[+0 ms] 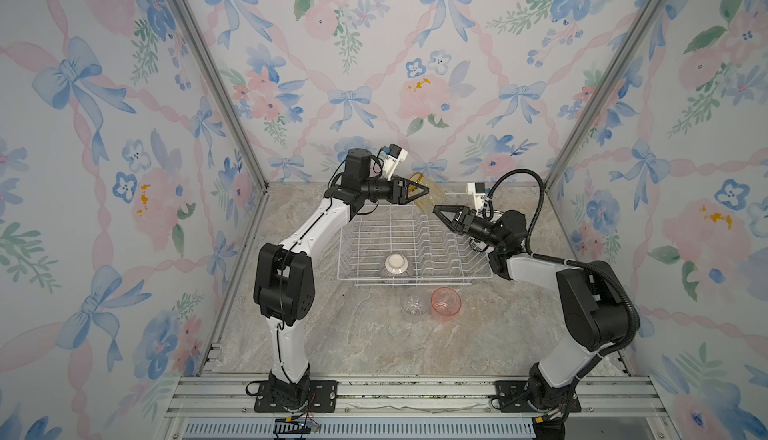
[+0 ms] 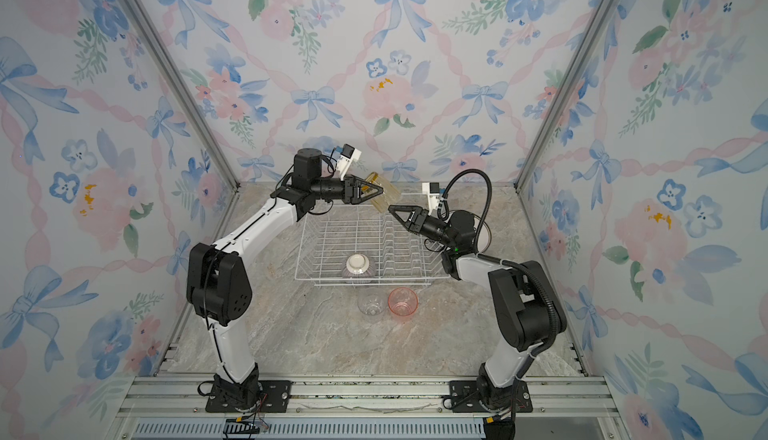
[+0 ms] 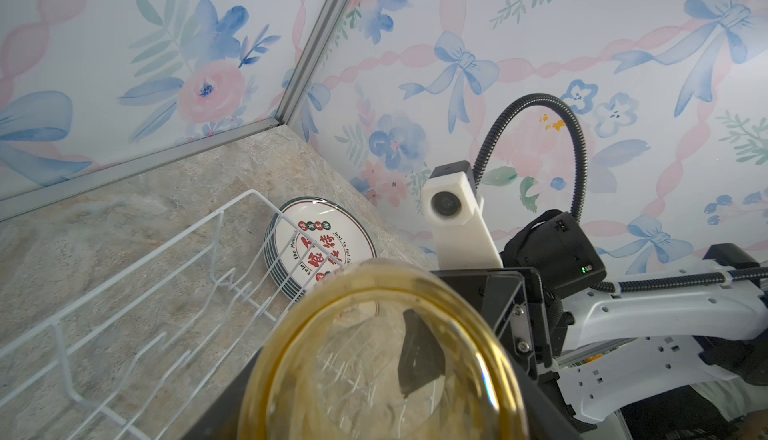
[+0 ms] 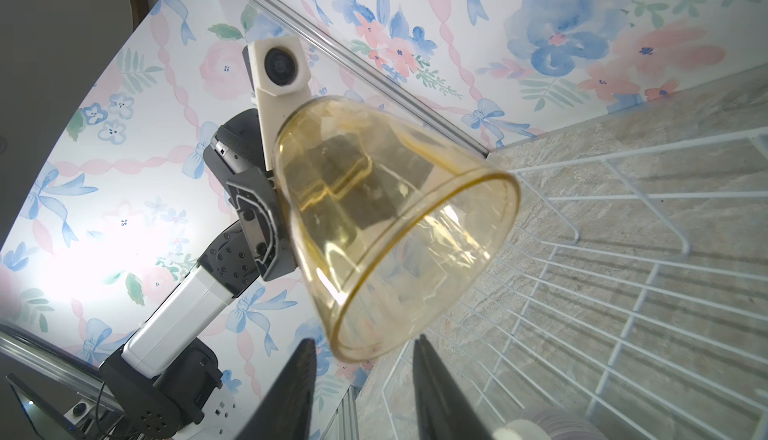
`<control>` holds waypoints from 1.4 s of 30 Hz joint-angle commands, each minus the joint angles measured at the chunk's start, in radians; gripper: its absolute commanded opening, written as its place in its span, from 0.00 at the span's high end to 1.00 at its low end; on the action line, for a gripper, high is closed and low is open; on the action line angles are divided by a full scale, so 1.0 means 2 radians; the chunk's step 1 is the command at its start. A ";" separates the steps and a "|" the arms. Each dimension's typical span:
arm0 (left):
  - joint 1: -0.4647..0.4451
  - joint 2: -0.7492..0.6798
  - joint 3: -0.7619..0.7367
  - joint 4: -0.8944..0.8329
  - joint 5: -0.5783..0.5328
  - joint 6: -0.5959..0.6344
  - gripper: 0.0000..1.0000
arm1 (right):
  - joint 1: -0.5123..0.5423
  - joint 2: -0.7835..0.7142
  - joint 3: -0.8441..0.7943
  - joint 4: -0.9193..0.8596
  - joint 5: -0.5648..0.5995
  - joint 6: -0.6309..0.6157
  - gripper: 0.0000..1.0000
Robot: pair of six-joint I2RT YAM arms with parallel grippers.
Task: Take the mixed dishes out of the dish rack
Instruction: 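Grasp the yellow glass with the right gripper beside the left gripper, then open the left gripper and pull the yellow glass away with the right gripper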
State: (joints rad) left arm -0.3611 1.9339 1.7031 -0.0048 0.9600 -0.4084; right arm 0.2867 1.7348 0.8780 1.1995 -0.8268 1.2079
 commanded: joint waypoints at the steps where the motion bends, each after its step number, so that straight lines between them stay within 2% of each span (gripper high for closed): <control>1: -0.003 -0.018 -0.013 0.049 0.021 -0.024 0.32 | -0.005 0.015 0.025 0.084 0.007 0.033 0.62; 4: -0.005 -0.013 -0.015 0.056 0.020 -0.029 0.32 | -0.003 0.019 0.031 0.103 0.009 0.043 0.63; 10: -0.009 -0.007 -0.016 0.064 0.020 -0.036 0.32 | 0.002 0.005 0.038 0.069 0.006 0.017 0.63; 14: -0.015 -0.003 -0.015 0.077 0.024 -0.043 0.32 | 0.005 0.010 0.046 0.070 0.007 0.019 0.72; 19: -0.019 0.007 -0.015 0.086 0.031 -0.052 0.32 | 0.009 0.012 0.060 0.081 0.005 0.024 0.76; 22: -0.021 0.010 -0.017 0.092 0.032 -0.056 0.31 | 0.011 0.009 0.071 0.073 0.005 0.021 0.86; 24: -0.021 0.009 -0.019 0.096 0.032 -0.059 0.31 | 0.012 0.006 0.073 0.063 0.005 0.018 0.98; 25: -0.021 0.009 -0.020 0.097 0.032 -0.059 0.31 | 0.012 0.003 0.073 0.058 0.005 0.014 1.00; 29: -0.021 0.005 -0.023 0.101 0.030 -0.060 0.23 | 0.013 -0.014 0.070 0.028 0.006 -0.010 1.00; 30: -0.021 0.004 -0.025 0.100 0.028 -0.061 0.15 | 0.014 -0.020 0.068 0.018 0.006 -0.018 1.00; 31: -0.021 0.003 -0.025 0.101 0.026 -0.061 0.02 | 0.014 -0.026 0.067 0.003 0.006 -0.029 1.00; 36: -0.013 -0.022 -0.045 0.104 -0.005 -0.056 0.02 | 0.015 -0.075 0.066 -0.125 0.008 -0.110 1.00; 39: -0.002 -0.055 -0.076 0.104 -0.048 -0.044 0.02 | 0.017 -0.122 0.075 -0.289 0.035 -0.217 1.00; 42: 0.004 -0.095 -0.113 0.094 -0.105 -0.020 0.02 | 0.029 -0.176 0.111 -0.515 0.091 -0.369 1.00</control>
State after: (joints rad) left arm -0.3767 1.8267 1.5124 0.1799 0.8791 -0.5156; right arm 0.3222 1.4818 1.0134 0.5842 -0.7452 0.7956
